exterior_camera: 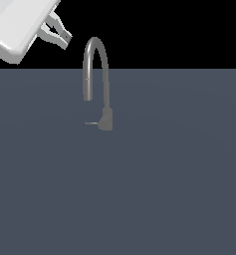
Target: Turn on the faucet by rotating a designated handle.
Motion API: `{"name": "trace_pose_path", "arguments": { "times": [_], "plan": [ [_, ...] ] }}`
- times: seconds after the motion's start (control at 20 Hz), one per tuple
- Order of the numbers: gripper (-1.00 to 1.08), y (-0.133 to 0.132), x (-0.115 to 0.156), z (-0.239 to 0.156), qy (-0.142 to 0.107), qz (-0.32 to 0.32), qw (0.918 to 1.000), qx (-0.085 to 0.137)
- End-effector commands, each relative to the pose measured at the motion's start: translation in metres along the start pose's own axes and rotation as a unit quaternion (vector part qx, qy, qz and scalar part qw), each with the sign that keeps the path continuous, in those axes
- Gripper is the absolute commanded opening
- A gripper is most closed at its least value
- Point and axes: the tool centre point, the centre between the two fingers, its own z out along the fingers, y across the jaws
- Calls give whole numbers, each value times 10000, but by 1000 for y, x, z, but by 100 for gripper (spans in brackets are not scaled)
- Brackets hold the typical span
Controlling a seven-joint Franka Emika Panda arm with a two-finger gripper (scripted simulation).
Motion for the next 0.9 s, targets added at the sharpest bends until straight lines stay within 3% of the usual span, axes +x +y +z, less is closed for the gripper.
{"name": "trace_pose_path", "arguments": {
  "times": [0.0, 0.4, 0.85],
  "plan": [
    [-100, -4, 10, 5, -7, -241, 9994, -232],
    [-100, -16, 39, 22, -43, -943, 9914, -911],
    [-100, -31, 68, 43, -88, -1679, 9721, -1634]
  ]
}}
